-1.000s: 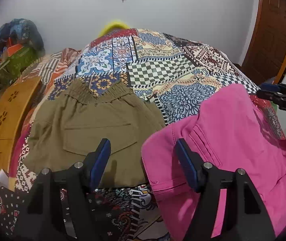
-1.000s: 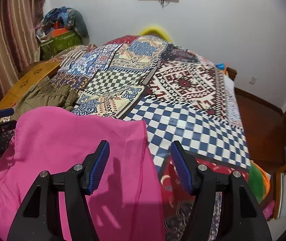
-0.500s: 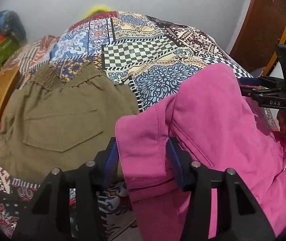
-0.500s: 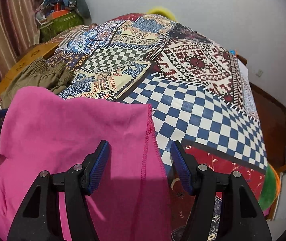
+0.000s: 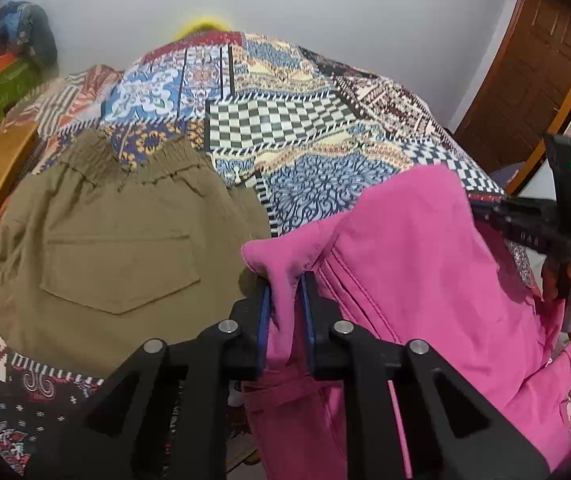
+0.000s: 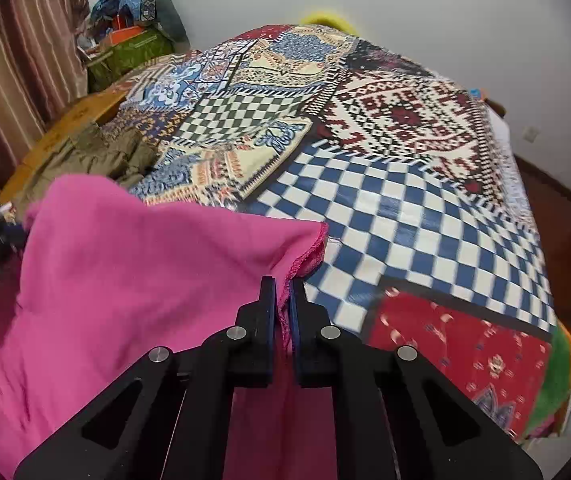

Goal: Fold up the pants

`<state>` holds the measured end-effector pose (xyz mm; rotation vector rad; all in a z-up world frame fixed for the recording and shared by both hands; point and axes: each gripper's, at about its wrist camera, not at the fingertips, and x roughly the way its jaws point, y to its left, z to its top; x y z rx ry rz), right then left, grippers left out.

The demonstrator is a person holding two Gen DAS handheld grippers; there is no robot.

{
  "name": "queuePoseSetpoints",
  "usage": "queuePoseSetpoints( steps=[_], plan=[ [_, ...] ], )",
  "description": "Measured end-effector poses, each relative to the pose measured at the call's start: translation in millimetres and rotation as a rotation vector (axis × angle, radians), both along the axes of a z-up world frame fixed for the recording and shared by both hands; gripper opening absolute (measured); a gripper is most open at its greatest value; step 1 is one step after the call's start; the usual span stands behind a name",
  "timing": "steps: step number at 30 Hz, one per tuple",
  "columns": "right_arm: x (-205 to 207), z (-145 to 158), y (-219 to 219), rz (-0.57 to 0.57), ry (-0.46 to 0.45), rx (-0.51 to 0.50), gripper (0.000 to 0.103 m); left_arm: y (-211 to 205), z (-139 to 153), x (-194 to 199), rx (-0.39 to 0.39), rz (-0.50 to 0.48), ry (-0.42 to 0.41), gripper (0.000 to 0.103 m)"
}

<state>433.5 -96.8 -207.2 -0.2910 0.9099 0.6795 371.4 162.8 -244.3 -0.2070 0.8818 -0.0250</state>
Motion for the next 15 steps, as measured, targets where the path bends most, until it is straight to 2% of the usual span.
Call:
queuePoseSetpoints(
  steps=[7, 10, 15],
  plan=[
    [-6, -4, -35, -0.059, -0.017, -0.027, 0.005, -2, 20, -2, -0.002, 0.005, -0.053, 0.008],
    [-10, -3, -40, -0.08, -0.028, -0.038, 0.004, -6, 23, 1, 0.02, 0.017, -0.064, 0.008],
    [-11, -4, -51, -0.109, -0.046, -0.073, 0.004, -1, 9, 5, 0.044, 0.029, 0.005, 0.01]
  ],
)
